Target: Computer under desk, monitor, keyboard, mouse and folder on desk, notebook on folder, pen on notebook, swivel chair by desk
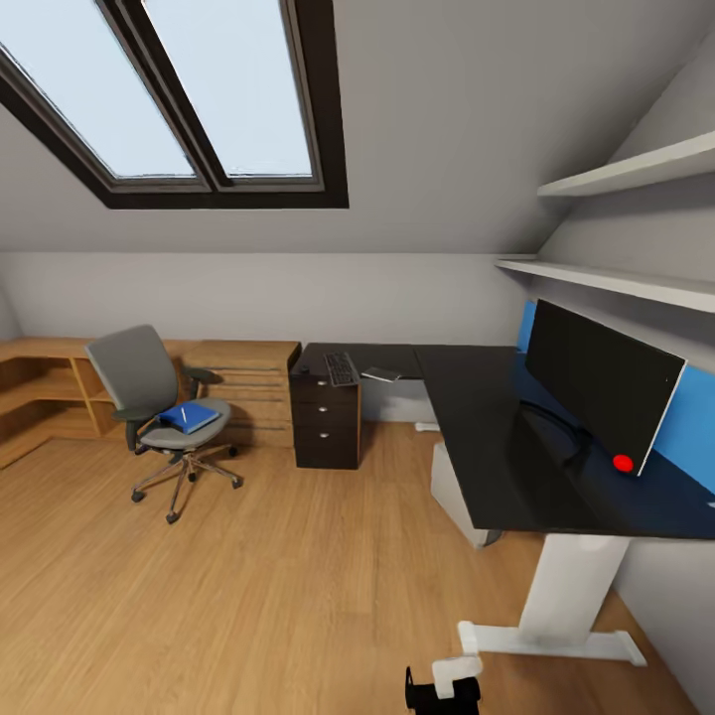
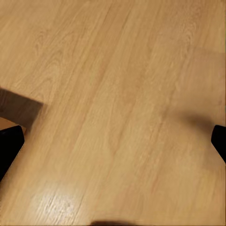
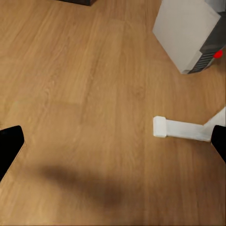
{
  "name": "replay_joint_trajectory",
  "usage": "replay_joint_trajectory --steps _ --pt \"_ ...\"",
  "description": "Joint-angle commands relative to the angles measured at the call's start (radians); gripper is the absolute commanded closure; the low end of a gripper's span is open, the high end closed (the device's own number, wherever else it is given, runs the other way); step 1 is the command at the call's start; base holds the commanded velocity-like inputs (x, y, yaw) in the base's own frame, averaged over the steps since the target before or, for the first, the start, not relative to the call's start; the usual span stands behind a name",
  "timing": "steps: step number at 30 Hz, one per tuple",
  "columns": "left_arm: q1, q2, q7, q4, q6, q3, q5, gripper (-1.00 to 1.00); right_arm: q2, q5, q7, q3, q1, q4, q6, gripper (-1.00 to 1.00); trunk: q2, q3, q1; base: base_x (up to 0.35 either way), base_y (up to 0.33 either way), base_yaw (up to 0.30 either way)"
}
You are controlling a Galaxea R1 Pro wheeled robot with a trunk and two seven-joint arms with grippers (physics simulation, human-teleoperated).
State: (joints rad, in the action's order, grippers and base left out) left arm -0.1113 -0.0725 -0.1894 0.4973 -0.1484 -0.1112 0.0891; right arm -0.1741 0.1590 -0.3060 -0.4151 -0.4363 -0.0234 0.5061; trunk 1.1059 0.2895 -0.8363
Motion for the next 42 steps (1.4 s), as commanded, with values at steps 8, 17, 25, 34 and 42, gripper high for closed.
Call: replay_joint_trajectory --steps 8,17,25,34,42 --pt "0.000 -0.001 0.002 -0.047 -0.005 0.008 0.008 -1.00 0.000 0.010 -0.002 -0.010 -0.001 0.001 0.006 -1.00 0.001 0.001 -0.001 0.299 0.206 -0.002" --pt "-0.001 -0.001 0.001 -0.049 -0.004 0.008 0.009 -1.00 0.000 0.010 -0.002 -0.010 -0.001 0.001 0.006 -1.00 0.001 0.001 -0.001 0.299 0.218 -0.226" --pt "-0.001 -0.001 0.001 -0.051 -0.004 0.007 0.009 -1.00 0.000 0.010 -0.002 -0.010 -0.001 0.001 0.006 -1.00 0.001 0.002 -0.001 0.304 0.197 -0.268" --pt "-0.001 0.000 -0.001 -0.053 -0.004 0.008 0.009 -1.00 0.000 0.011 -0.002 -0.010 -0.001 0.002 0.006 -1.00 0.001 0.003 -0.001 0.316 0.151 -0.055" --pt "-0.001 0.001 -0.002 -0.074 -0.005 0.007 0.009 -1.00 0.000 0.010 -0.002 -0.010 -0.001 0.002 0.006 -1.00 0.001 0.003 -0.001 0.333 0.029 0.000"
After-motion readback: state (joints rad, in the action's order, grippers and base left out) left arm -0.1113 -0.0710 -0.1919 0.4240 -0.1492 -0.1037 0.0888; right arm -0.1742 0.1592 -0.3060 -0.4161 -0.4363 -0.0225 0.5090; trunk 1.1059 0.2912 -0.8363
